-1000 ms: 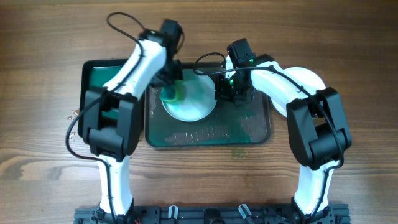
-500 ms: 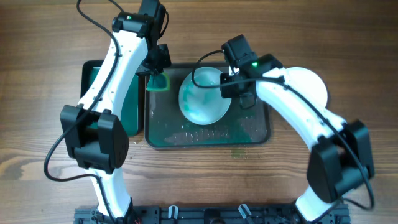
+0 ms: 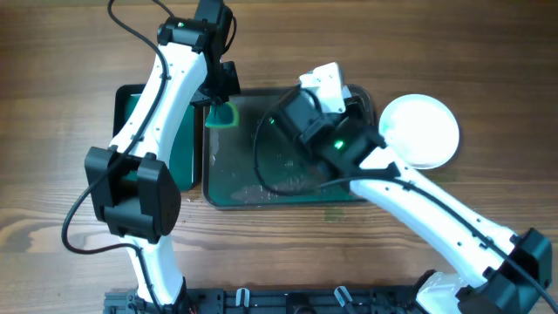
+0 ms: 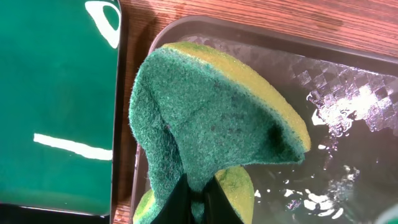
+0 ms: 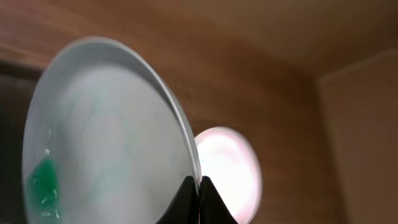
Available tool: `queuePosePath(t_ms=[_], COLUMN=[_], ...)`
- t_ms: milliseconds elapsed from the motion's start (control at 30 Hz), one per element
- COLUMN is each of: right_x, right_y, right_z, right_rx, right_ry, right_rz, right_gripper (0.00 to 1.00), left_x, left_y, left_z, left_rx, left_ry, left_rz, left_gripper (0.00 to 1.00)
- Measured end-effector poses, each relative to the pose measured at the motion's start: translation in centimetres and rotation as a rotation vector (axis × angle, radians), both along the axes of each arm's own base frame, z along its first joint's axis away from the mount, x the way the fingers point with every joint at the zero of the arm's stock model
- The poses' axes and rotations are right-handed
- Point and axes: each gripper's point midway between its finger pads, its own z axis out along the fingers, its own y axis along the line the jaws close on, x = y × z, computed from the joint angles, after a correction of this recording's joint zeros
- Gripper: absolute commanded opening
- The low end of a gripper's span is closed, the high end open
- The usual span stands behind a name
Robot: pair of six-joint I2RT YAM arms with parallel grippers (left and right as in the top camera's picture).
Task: Clean dirty plates on tray and stack at the side
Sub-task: 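Lift the scrubbed plate off the tray with the right gripper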
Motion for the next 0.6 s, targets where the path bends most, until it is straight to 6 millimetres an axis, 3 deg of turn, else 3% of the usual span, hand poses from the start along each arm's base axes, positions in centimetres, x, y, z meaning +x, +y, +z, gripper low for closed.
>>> queuePosePath(t_ms=[200, 367, 500, 600], right_x=[-1.1, -1.5, -1.5, -1.2], right_y=[0.9, 1.0, 1.4, 2.1], right_z=[3.5, 4.6, 3.9, 1.1], right_rx=[-0.181, -0.240, -0.213, -0.073], right_ry=[-0.159, -0.204, -0.169, -0.048], right_rz=[0.009, 0.008, 0.031, 0.067], right_gripper=[0.04, 0.04, 0.04, 0.04], left_x=[0.0, 0.0, 0.0, 0.0], left_y=[0.0, 0.0, 0.0, 0.0], left_z=[0.0, 0.0, 0.0, 0.0], left_rx=[0.000, 0.000, 0.000, 0.000], left_ry=[0.000, 0.000, 0.000, 0.000], left_rz=[0.000, 0.000, 0.000, 0.000], left_gripper=[0.04, 0.04, 0.04, 0.04])
